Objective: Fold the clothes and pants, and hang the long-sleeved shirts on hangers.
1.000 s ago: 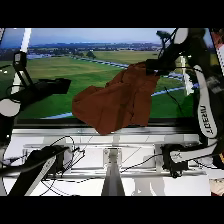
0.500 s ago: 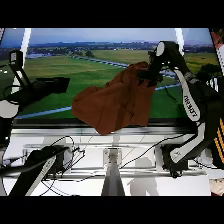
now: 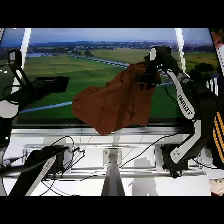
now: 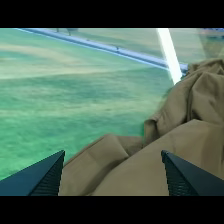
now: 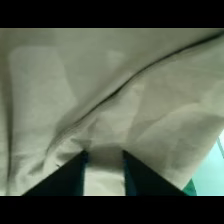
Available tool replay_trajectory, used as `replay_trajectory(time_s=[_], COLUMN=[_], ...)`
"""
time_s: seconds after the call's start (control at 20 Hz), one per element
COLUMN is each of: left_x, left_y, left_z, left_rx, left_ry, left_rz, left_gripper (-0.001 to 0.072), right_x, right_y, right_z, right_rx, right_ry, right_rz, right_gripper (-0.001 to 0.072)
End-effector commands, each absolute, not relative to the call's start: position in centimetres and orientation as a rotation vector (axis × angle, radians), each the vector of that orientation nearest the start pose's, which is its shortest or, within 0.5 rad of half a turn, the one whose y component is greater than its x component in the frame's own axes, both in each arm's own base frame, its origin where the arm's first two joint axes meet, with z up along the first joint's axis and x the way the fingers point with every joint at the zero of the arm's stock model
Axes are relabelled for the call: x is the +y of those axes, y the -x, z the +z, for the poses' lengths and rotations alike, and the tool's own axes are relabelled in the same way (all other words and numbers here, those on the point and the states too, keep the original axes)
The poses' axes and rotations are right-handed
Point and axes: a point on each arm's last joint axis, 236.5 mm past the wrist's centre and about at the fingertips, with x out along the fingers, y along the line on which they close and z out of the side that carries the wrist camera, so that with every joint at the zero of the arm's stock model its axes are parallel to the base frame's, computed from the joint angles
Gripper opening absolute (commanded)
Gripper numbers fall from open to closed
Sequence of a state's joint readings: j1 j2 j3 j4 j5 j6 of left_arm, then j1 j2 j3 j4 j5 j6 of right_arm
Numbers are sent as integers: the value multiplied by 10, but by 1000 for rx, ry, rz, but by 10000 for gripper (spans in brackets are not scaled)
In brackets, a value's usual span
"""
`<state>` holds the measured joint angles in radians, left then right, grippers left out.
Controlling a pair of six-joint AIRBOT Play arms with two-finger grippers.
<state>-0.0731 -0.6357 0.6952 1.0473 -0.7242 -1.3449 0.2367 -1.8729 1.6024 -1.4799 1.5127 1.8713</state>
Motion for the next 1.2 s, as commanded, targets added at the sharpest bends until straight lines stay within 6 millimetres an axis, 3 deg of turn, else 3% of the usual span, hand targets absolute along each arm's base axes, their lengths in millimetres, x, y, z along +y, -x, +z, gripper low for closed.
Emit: replay_trajectory(time_s=[0.0, 0.1, 0.2, 0.3, 0.35, 0.5, 0.65, 1.0, 1.15], left_x=[-102, -102, -102, -102, -102, -102, -102, -102, -102], left_y=[-328, -328, -328, -328, -328, -328, -328, -328, -327], left_z=[123, 123, 123, 123, 123, 123, 123, 123, 124], left_rx=[625, 625, 625, 625, 625, 625, 625, 625, 625], left_ry=[253, 253, 253, 253, 253, 254, 254, 254, 254], left_rz=[-343, -343, -343, -343, -343, -342, -342, -342, -342], left_gripper=[691, 691, 691, 691, 691, 691, 691, 691, 690], right_x=[112, 112, 116, 130, 137, 133, 124, 134, 134], right_y=[-387, -388, -386, -383, -382, -384, -386, -394, -390], right_z=[-102, -102, -101, -100, -98, -99, -101, -103, -105], right_rx=[1790, 1789, 1798, 1810, 1815, 1809, 1798, 1755, 1761], right_ry=[-71, -72, -90, -142, -171, -156, -141, -168, -121], right_rz=[-52, -51, -39, -2, 19, 4, -44, -63, -69], right_gripper=[174, 29, 50, 530, 605, 591, 508, 503, 443])
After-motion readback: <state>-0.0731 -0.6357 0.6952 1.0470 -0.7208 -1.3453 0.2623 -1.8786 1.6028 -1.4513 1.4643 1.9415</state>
